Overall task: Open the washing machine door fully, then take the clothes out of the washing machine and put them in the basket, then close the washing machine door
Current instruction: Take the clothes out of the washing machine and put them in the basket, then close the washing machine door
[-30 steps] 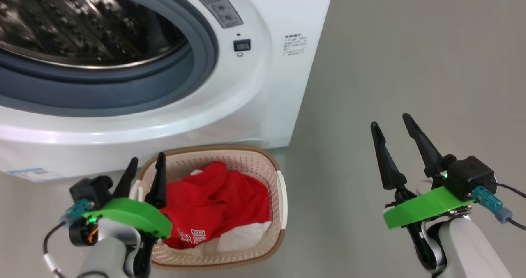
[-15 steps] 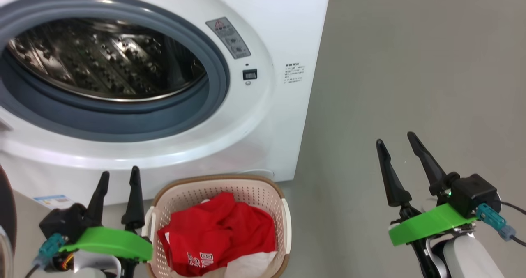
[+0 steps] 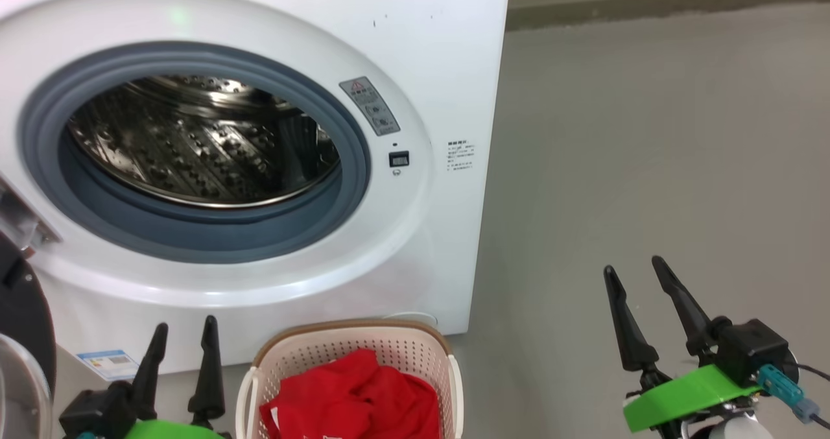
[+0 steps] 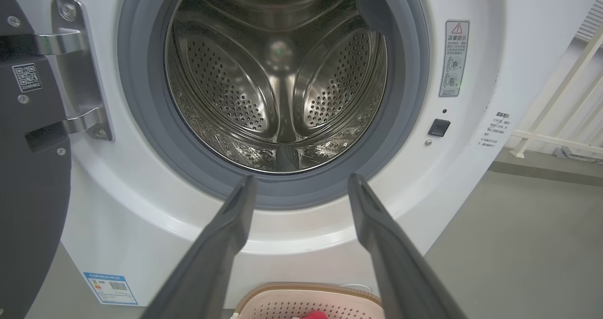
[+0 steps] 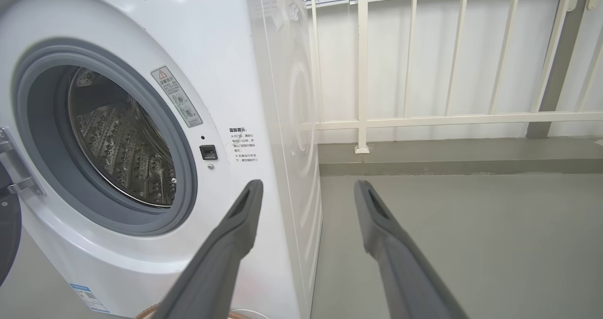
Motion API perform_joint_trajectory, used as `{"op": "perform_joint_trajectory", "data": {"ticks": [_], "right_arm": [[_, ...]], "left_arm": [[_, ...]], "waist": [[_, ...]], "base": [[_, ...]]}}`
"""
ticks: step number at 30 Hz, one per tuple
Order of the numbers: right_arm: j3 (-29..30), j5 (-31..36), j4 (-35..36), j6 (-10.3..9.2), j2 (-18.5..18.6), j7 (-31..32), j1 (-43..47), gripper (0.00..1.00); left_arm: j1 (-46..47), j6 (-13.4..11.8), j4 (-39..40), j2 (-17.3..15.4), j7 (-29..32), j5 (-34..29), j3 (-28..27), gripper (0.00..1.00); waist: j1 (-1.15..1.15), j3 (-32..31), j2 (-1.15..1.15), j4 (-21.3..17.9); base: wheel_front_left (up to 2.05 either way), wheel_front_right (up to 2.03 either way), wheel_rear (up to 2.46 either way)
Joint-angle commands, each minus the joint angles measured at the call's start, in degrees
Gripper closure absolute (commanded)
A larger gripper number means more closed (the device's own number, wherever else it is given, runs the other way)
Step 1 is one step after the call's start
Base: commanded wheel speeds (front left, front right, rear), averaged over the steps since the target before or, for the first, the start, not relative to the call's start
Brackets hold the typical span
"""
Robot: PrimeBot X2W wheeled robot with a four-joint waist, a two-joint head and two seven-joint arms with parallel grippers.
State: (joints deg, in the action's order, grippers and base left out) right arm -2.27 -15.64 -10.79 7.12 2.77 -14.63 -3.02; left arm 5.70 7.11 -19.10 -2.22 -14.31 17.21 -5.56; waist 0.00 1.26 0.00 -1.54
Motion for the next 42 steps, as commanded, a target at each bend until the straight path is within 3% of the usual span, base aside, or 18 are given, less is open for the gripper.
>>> {"op": "perform_joint_trajectory", "data": {"ticks": [1, 13, 32, 42], "right_arm": [[-0.7, 0.1, 1.8, 0.36, 0.1, -0.4, -0.3, 0.00], [1.0, 0.5, 2.8, 0.36, 0.1, -0.4, 4.2, 0.00], [0.9, 0.2, 2.6, 0.36, 0.1, -0.4, 4.6, 0.00], [1.1, 0.1, 2.2, 0.36, 0.1, -0.4, 4.4, 0.00]], "left_arm": [[0.2, 0.3, 1.9, -0.7, -0.7, 0.0, -1.7, 0.00], [-4.0, 0.3, 3.5, -0.7, -0.7, 0.5, 0.7, 0.00], [-4.6, -0.5, 3.9, -0.7, -0.7, 1.7, -0.1, 0.00], [-4.9, -0.4, 6.2, -0.7, -0.7, -2.1, -0.7, 0.00]], "waist": [[0.00, -1.5, 0.00, 0.5], [0.00, -4.9, 0.00, 1.5], [0.00, -4.6, 0.00, 1.9], [0.00, -4.6, 0.00, 1.4]], "base": [[0.00, 0.00, 0.00], [0.00, 0.00, 0.00], [0.00, 0.00, 0.00], [0.00, 0.00, 0.00]]}}
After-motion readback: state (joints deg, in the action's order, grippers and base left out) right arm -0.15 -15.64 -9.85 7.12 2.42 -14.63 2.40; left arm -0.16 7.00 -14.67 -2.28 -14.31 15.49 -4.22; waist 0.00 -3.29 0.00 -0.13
